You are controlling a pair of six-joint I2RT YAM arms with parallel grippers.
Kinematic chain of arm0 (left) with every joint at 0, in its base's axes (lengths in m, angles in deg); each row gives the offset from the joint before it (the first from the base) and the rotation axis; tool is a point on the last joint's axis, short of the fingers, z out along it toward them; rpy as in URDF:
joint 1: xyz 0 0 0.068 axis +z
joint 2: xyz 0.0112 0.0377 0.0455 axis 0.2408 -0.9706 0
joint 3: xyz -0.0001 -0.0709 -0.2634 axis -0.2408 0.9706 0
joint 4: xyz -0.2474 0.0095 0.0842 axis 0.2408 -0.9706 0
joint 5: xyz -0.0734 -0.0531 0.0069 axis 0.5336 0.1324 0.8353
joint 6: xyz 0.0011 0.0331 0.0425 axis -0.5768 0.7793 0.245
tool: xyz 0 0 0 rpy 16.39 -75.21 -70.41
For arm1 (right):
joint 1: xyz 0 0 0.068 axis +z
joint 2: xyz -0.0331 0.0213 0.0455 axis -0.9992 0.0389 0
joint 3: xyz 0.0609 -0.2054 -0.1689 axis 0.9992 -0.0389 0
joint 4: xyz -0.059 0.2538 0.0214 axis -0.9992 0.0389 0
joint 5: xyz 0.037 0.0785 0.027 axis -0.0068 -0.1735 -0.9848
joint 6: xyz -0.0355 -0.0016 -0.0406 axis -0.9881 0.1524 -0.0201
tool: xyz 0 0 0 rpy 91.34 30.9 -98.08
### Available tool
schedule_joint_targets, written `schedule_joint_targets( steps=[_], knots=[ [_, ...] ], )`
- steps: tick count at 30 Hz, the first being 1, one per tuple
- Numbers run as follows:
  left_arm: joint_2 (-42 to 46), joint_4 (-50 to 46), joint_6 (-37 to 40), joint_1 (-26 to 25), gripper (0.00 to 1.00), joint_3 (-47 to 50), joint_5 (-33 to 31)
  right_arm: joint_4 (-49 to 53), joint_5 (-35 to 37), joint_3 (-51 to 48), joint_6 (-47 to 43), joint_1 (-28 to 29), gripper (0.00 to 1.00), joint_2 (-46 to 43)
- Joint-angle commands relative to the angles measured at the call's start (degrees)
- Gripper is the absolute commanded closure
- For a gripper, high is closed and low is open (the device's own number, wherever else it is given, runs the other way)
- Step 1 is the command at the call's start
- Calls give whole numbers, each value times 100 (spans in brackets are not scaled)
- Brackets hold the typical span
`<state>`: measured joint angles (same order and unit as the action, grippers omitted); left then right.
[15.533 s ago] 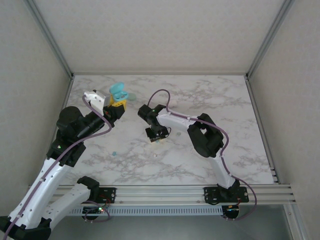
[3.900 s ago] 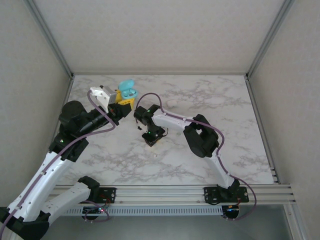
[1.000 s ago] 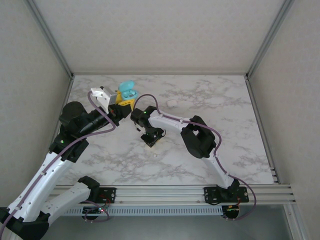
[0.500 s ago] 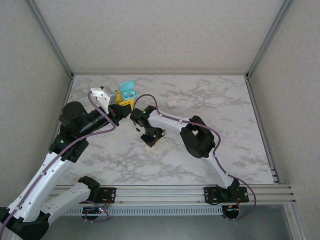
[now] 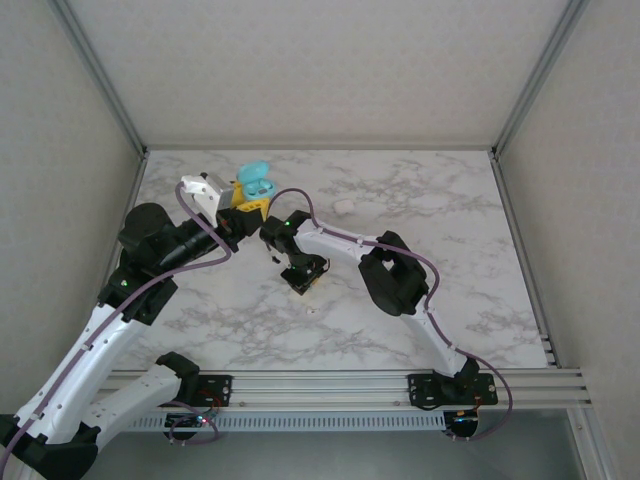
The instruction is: Insert the wireless bluetooth earbuds into the charging case
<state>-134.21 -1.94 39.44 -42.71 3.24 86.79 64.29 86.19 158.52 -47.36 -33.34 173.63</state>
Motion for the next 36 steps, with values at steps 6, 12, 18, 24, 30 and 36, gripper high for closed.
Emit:
schedule_joint_targets(
  steps=[6,12,18,24,30,36],
  knots=[
    [39,82,-81,-50,73,44,-31,-340,-90,7,-199,49,70,437],
    [53,72,-80,-49,73,32,-39,-403,-35,-79,-139,49,74,248],
    [39,72,-91,-49,73,37,-39,-612,-169,-364,126,-33,77,-295],
    [24,86,-80,-50,73,43,-57,-1029,-836,-1071,523,-313,77,-1140],
    [-20,132,-93,-49,73,59,-74,-2163,-2103,-2312,1299,-842,77,-2358],
    [-121,178,-24,-49,73,86,-99,-3297,-3474,-3367,2067,-1480,76,-3581]
  ],
)
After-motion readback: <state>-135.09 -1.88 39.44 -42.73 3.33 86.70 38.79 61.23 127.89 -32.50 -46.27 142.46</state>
